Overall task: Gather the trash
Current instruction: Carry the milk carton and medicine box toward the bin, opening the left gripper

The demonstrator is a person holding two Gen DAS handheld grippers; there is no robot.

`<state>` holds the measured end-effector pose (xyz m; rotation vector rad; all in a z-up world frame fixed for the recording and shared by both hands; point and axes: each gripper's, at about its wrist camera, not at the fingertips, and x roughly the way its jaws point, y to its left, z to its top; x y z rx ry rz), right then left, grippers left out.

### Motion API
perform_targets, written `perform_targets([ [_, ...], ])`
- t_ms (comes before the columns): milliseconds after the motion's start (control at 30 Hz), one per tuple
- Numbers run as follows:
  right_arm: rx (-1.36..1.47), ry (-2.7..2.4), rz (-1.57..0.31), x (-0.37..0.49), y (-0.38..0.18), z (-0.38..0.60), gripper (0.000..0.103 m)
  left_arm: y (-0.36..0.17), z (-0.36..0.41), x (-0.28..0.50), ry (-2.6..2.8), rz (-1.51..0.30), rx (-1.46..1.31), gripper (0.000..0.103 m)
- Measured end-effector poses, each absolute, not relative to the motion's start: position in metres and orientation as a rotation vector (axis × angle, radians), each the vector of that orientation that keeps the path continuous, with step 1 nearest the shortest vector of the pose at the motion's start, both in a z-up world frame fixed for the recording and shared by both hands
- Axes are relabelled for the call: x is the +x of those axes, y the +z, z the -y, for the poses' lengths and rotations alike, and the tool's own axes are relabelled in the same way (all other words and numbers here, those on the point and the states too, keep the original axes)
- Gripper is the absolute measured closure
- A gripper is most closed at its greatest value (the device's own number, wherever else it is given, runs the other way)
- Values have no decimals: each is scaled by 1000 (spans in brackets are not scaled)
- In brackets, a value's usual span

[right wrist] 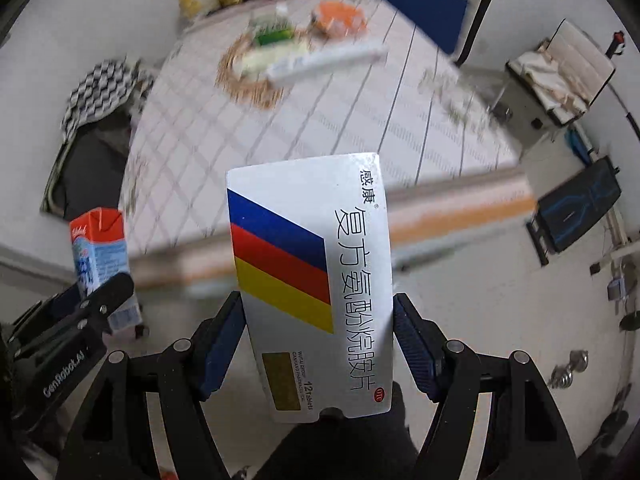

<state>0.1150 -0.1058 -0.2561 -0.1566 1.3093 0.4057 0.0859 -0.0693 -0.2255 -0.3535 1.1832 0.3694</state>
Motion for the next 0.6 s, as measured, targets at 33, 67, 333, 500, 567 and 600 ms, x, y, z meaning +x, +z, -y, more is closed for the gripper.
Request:
perform_targets([
  [33,-166,416,-1346,103,-272,109,28,-239,70,79,371,-1207,-369,58],
  [67,-171,419,-1372,98,-286,113,28,-255,71,73,372,-1234,-389,58],
  [333,-110,392,-1604,75,-462,148,28,-433,61,48,388,-1433,-575,58],
  [500,-3,379,-1706,78,-600,161,28,-563,49,51,363,-1509,-724,57],
  [567,26,385,-1728,80,-644,160,28,-609,46,53,353,-1525,-787,56],
  [600,42,399,-1739,82,-664,158,28,-625,44,54,348,-1529,-804,55],
])
